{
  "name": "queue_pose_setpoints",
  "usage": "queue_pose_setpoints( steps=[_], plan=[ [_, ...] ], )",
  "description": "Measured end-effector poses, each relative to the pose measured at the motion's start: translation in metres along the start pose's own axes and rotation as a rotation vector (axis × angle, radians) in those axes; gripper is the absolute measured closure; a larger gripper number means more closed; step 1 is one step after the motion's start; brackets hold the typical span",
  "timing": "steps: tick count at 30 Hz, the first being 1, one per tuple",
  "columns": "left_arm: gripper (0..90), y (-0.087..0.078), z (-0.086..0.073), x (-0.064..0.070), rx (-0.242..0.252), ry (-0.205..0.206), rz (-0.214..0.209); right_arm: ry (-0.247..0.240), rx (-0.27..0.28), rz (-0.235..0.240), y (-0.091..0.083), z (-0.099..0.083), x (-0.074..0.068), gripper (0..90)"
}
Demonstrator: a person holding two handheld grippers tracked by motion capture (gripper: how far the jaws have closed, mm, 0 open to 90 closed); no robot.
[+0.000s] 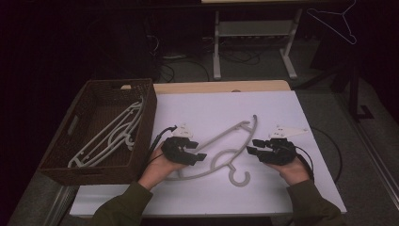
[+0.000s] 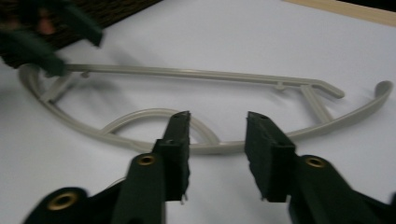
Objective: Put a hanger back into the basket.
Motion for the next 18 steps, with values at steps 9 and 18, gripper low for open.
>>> queue_pose_setpoints(
  steps=[9, 18],
  plan=[
    [26.4, -0.011, -0.024, 0.017, 0.011, 0.023, -0.026, 0.022, 0.001, -0.057, 0.024, 0.024, 0.026, 89.6],
    [25.5, -0.01, -0.028, 0.022, 0.012, 0.034, -0.036, 0.072, -0.088, -0.114, 0.078, 0.035, 0.058, 89.7]
  ],
)
Point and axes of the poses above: each handheld gripper's, and its own axes: y roughly forward along the jaws, z roughly out of its top, x roughly to its right, the point moved 9 cm from there along y, roughly forward along the jaws, and after that the axes turned 1 degree about -y, right-handed, at the moved point
